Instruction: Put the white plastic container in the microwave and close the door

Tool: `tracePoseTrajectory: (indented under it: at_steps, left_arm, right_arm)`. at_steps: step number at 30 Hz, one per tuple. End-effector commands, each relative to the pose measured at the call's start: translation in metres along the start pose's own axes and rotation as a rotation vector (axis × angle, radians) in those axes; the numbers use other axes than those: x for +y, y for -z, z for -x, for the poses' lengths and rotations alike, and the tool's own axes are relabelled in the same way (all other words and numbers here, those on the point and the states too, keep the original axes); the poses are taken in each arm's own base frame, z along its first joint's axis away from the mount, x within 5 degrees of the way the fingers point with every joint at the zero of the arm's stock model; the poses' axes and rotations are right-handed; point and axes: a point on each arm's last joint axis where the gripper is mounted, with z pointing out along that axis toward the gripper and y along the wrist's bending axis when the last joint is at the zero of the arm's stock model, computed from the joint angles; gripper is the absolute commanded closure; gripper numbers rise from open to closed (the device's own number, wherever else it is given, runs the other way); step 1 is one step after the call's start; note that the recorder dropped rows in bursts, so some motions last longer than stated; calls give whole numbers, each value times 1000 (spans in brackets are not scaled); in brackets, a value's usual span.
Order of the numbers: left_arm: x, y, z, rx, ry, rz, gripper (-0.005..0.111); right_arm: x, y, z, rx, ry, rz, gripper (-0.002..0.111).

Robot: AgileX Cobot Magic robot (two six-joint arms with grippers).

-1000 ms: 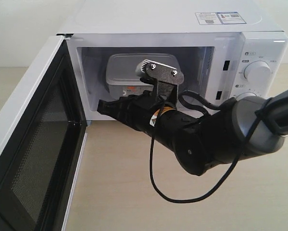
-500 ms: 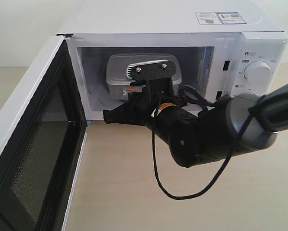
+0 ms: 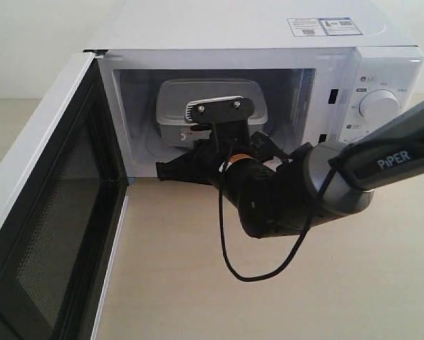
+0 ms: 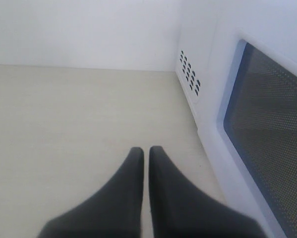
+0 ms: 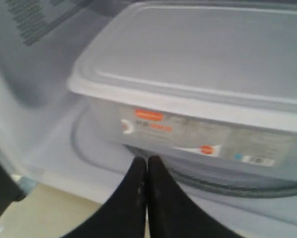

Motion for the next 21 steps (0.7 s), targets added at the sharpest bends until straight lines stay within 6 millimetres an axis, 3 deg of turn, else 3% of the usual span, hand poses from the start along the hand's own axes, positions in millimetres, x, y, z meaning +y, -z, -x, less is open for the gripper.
tracePoseTrajectory:
  at_steps: [1,5,11,15,21]
  left_arm:
    - [0,0,-1,-1,4,1,102]
    - [0,0,-1,-1,4,1,102]
    - [0,0,-1,-1,4,1,102]
    - [0,0,-1,-1,4,1,102]
    - [0,0,-1,-1,4,1,102]
  right_arm:
    - [-16,-4,4,-3,-31,-44,109]
    - [-24,-7,8,-7,-43,-61,109]
    - [-28,-20,29,-17,-51,-48,109]
    - [-29,-25,14,47,-40,-50,109]
    - [-29,-25,16,17,-41,-57,109]
